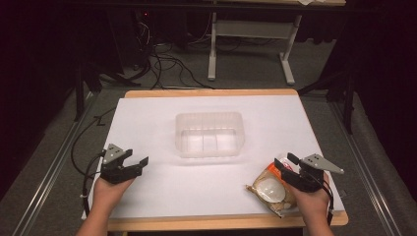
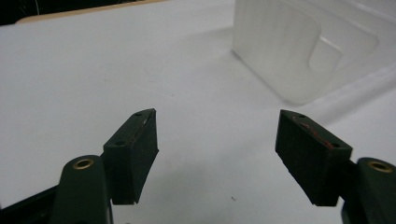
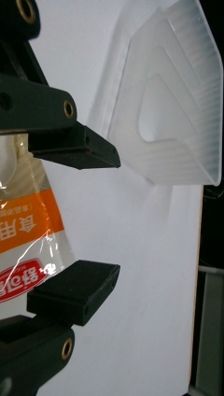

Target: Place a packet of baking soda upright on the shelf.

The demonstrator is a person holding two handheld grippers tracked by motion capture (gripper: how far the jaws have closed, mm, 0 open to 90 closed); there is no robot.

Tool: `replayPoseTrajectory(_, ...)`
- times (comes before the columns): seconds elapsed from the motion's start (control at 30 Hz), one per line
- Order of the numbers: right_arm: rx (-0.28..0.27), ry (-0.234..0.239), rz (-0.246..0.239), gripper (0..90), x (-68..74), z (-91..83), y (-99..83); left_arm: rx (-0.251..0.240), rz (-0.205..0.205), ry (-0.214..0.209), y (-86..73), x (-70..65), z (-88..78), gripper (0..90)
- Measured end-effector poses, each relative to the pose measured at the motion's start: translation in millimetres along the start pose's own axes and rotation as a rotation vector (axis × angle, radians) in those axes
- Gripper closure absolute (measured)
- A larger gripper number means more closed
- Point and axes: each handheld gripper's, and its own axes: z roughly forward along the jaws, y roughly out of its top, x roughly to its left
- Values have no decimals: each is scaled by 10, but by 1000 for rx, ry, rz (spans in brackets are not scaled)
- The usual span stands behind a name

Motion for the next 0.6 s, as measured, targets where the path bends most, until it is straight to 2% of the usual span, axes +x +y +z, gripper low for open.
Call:
replayPoseTrajectory(0.07, -3, -2, 3, 417, -18, -33, -19, -34, 21, 33, 30, -34, -16, 297)
replayPoseTrajectory(0.17, -4, 3, 6, 418, -50, -78, -49, -50, 17, 24, 50, -61, -24, 295)
replayPoseTrajectory(0.33, 4, 5, 25, 412, -95, -108, -65, -37, 30, 18, 52, -102, 3, 296)
replayPoseTrajectory(0.6, 12, 6, 20, 414, -126, -99, -71, -30, 29, 20, 37, -93, 11, 300)
